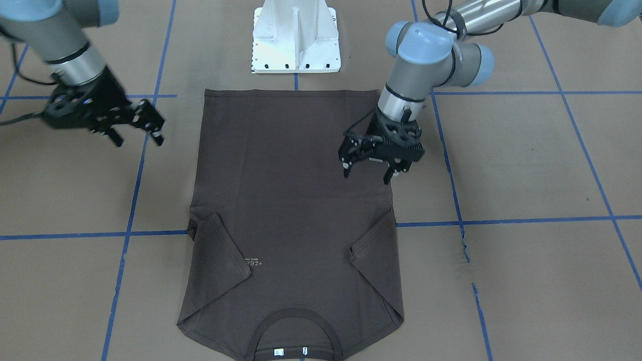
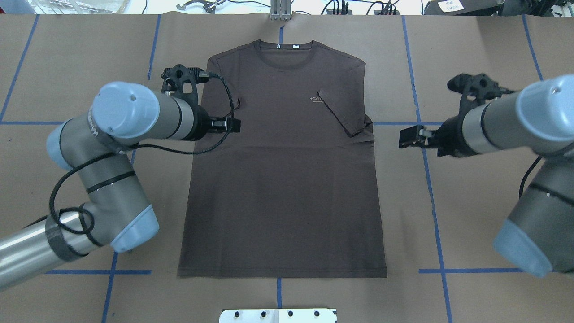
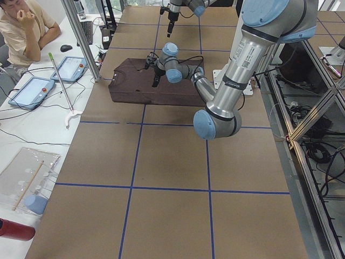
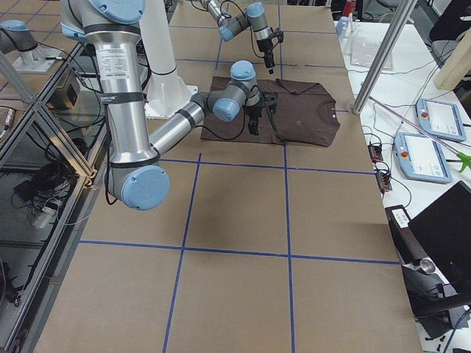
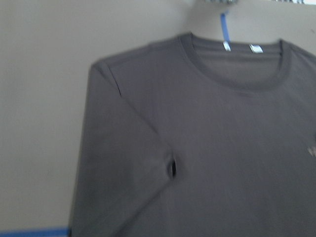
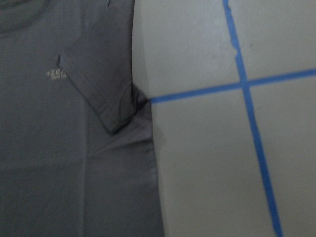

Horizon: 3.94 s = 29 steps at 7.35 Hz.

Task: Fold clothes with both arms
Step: 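Move both grippers along the shirt sides to the hem nearest the robot, then grasp the two hem corners with the left and right grippers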

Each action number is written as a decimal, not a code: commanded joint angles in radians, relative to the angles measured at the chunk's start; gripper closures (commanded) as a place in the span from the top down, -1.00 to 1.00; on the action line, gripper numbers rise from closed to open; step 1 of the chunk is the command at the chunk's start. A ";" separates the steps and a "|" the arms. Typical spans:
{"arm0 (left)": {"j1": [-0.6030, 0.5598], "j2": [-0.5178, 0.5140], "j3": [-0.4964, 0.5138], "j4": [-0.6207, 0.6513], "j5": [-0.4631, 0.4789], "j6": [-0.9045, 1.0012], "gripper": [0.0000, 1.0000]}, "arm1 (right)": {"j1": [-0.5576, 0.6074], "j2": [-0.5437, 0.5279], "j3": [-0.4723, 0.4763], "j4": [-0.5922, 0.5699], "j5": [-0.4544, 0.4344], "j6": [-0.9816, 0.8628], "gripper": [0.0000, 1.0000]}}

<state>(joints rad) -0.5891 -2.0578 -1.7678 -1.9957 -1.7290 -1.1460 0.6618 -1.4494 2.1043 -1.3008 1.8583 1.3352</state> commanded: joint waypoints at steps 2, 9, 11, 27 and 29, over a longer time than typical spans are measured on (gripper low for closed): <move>0.179 0.221 -0.218 -0.002 0.043 -0.127 1.00 | -0.393 -0.089 0.109 -0.002 -0.359 0.286 1.00; 0.442 0.355 -0.269 0.092 0.169 -0.408 0.28 | -0.419 -0.115 0.128 -0.002 -0.376 0.289 1.00; 0.456 0.361 -0.263 0.092 0.169 -0.408 0.26 | -0.419 -0.115 0.128 -0.002 -0.378 0.289 1.00; 0.460 0.363 -0.272 0.098 0.221 -0.406 -1.00 | -0.596 -0.137 0.028 0.000 -0.475 0.463 0.57; 0.460 0.364 -0.274 0.100 0.249 -0.406 -1.00 | -0.634 -0.128 0.008 0.000 -0.501 0.463 0.46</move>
<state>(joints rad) -0.1289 -1.6942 -2.0406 -1.8973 -1.4974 -1.5524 0.0499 -1.5823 2.1274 -1.3010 1.3706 1.7976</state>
